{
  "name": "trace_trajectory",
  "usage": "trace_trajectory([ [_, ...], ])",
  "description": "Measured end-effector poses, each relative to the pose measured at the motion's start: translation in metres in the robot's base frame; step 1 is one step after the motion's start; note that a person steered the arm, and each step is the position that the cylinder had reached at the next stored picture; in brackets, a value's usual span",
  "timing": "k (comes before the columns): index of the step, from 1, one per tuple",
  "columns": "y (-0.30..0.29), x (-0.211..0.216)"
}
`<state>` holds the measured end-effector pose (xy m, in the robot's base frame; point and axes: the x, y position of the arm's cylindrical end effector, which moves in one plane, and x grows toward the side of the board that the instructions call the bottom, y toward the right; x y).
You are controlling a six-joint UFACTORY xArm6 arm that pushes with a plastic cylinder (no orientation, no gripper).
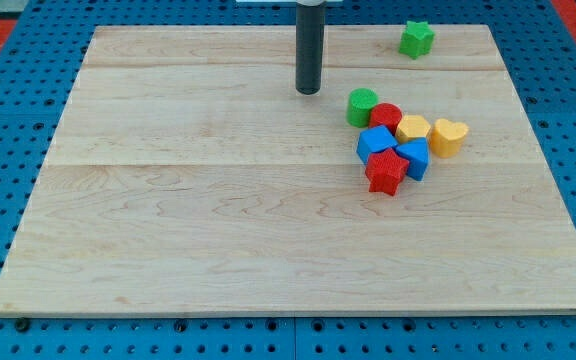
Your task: Move the green star to top left
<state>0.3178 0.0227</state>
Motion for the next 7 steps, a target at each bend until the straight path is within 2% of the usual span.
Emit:
trace_trajectory([
  [4, -0.005, 0.001],
  [5, -0.005, -0.01],
  [6, 0.019, -0.038],
  [7, 0.104, -0.041],
])
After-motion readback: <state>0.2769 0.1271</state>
